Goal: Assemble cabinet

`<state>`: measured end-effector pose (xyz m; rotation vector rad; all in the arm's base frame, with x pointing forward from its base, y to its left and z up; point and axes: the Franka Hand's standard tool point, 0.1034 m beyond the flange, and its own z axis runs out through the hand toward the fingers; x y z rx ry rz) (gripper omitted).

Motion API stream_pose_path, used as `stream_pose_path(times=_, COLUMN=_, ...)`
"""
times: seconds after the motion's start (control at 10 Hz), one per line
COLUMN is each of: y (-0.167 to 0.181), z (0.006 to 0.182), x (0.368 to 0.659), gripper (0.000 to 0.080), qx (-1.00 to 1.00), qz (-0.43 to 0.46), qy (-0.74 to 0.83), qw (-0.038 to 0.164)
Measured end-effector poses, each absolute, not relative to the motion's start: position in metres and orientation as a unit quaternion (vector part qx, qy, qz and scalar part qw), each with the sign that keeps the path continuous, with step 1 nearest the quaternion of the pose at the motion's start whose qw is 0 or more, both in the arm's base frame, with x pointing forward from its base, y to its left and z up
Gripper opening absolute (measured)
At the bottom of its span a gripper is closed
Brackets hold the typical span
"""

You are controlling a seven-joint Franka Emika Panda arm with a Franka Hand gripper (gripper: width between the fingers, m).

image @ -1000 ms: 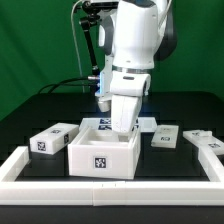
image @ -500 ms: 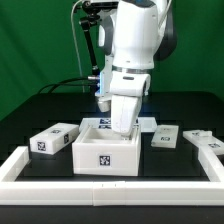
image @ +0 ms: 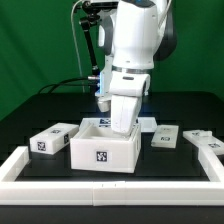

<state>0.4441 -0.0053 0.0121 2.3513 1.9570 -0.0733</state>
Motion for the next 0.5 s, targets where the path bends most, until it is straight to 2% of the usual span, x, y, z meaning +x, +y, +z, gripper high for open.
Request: stream_pose_path(times=0.5, y=-0.0035, z=0.0129, x=0.4504, gripper=0.0035, qx=0.747, qz=-0.044, qy=0.663, qw=0.036)
